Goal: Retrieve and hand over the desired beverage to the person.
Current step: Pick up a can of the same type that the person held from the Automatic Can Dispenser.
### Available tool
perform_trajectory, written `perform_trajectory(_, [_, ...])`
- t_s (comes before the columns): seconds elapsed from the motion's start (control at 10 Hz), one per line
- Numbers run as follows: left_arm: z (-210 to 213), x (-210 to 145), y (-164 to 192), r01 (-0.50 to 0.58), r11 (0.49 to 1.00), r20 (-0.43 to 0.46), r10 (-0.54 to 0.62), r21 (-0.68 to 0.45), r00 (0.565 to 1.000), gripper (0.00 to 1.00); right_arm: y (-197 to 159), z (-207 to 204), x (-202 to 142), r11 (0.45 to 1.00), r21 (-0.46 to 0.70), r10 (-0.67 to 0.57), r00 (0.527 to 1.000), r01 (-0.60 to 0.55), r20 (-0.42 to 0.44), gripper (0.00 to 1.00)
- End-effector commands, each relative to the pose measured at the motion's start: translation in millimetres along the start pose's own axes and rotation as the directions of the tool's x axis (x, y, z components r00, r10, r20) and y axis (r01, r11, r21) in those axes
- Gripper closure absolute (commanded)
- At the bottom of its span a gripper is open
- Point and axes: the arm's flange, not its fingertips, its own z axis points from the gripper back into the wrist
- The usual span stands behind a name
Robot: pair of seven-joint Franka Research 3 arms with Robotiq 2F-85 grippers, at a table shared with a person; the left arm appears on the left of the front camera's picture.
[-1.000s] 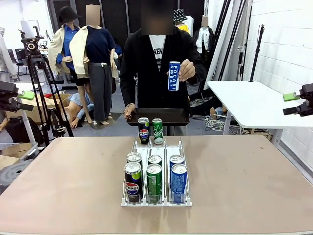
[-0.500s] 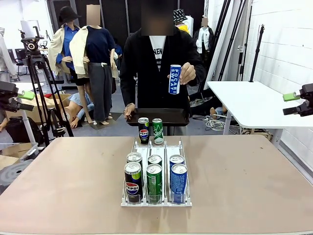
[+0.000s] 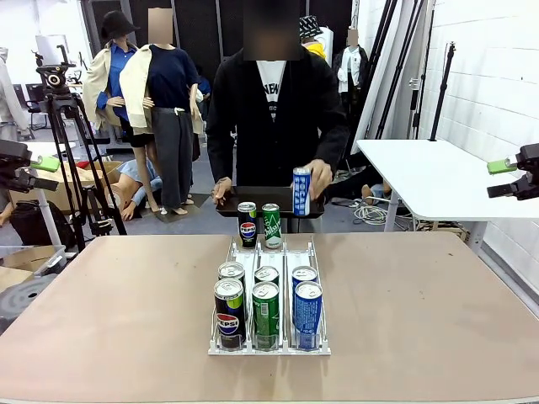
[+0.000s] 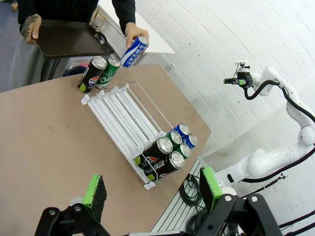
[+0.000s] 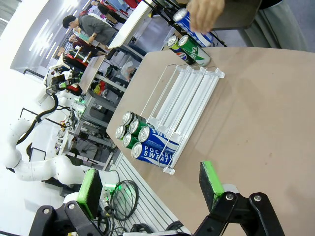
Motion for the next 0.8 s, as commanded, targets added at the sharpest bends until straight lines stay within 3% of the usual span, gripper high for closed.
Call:
perform_trajectory(0.0, [0.8,-0.7,-1.0,-0.006,1.0,0.009,0.006,-0.012,1.0,0.0,-0.4,-0.7,0.6,1.0,-0.004,0.0,1.0,0.0,-0.003,0.0])
perform_trajectory(0.7, [0.8,-0.7,-1.0,-0.006,1.0,0.009,0.006,-0.012,1.0,0.0,-0.4,-0.7,0.6,1.0,-0.004,0.0,1.0,0.0,-0.003,0.0])
